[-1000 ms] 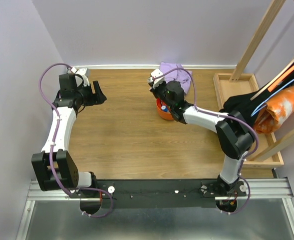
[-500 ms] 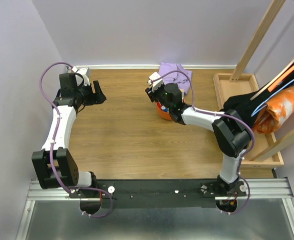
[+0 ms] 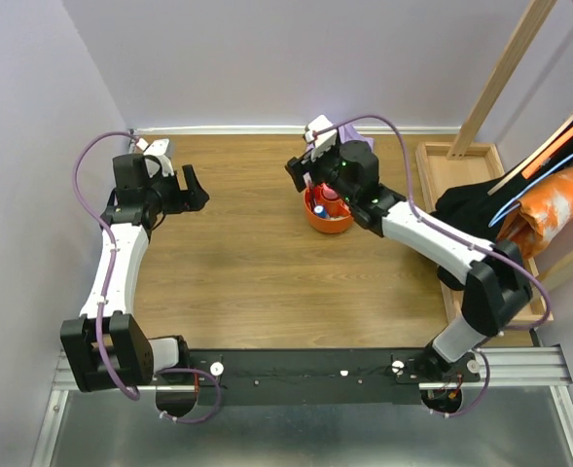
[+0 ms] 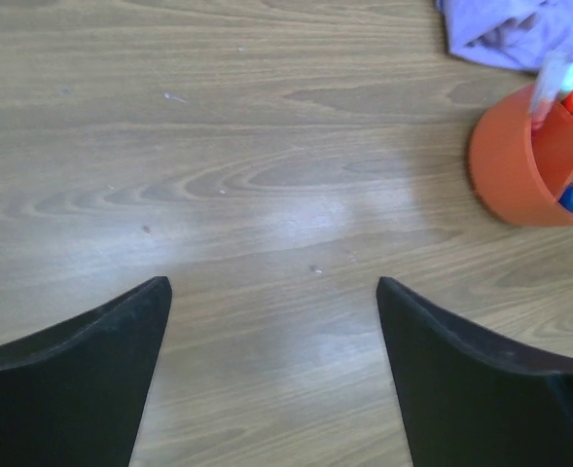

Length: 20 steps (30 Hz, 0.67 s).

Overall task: Sort the stationery into containers
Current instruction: Reset both arms

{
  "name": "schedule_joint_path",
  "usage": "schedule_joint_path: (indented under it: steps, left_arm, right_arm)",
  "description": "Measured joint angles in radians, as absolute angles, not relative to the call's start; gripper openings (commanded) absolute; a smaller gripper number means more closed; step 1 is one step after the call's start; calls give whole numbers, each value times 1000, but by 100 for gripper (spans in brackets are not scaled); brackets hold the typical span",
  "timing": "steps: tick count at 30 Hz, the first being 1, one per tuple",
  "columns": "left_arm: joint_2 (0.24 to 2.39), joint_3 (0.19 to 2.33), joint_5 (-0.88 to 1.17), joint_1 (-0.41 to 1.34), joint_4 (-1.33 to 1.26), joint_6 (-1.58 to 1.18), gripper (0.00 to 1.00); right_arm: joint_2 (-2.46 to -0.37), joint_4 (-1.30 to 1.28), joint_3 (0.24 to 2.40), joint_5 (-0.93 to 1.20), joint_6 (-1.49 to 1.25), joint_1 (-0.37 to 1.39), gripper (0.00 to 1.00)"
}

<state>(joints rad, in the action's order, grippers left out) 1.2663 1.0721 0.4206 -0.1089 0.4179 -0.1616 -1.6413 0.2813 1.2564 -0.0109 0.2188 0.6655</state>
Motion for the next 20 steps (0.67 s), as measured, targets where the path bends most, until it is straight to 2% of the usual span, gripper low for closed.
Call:
schedule_joint_path:
  steps: [3, 8, 12, 20]
  left_arm:
    - [1214, 1020, 422, -109, 407, -162, 99]
    - [1161, 966, 421, -109, 404, -152, 99]
    - [1129, 927, 412, -106, 404, -130, 99]
    - [1131, 895, 360, -102, 409, -112, 99]
  right_arm:
    - [-1576, 174, 1284, -49, 190, 665, 98]
    - [-1504, -54, 1283, -252, 105, 667, 100]
    - [-1411, -209, 1171, -365, 49, 665, 100]
    - [-1188, -409, 969, -441, -54, 665, 100]
